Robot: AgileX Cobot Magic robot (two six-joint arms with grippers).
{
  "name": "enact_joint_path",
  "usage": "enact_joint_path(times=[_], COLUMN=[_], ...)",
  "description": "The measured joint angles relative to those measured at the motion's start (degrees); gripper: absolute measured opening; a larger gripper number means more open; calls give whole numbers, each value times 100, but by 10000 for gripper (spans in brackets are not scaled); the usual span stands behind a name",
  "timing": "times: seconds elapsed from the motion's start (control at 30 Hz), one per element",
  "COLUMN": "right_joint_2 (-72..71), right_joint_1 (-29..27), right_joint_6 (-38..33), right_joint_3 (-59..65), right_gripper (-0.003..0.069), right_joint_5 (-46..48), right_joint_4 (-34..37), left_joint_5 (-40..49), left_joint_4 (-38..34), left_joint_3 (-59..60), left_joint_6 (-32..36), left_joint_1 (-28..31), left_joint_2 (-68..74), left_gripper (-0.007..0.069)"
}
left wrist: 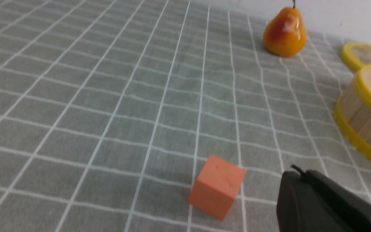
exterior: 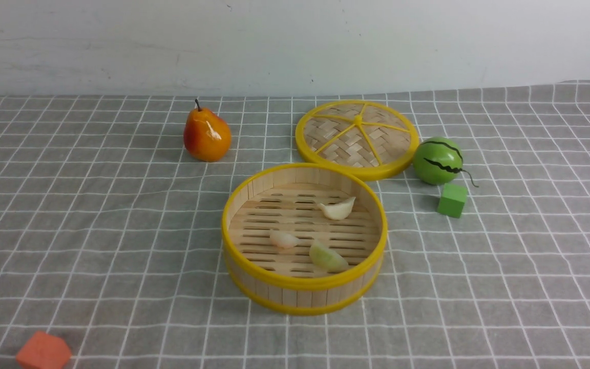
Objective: Put the dumplings into the steamer on the table with the grey tablecloth.
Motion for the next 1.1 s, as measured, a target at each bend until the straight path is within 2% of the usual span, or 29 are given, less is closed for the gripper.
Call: enact_joint_path(times=[0.17, 1.1], right_joint_2=[0, 0], right_joint_1=[0, 0], right_joint_6=[0, 0], right_joint_3=[0, 0], right_gripper=[-10, 13], right_joint_5=[0, 0], right_joint_4=[0, 0], left_joint_5=[331, 403], left_joint_4=[49, 86], left_joint_3=[16, 16], left_joint_6=[185, 212], left_joint_1=[0, 0], left_joint_2=[0, 0], left_gripper=[-14, -14])
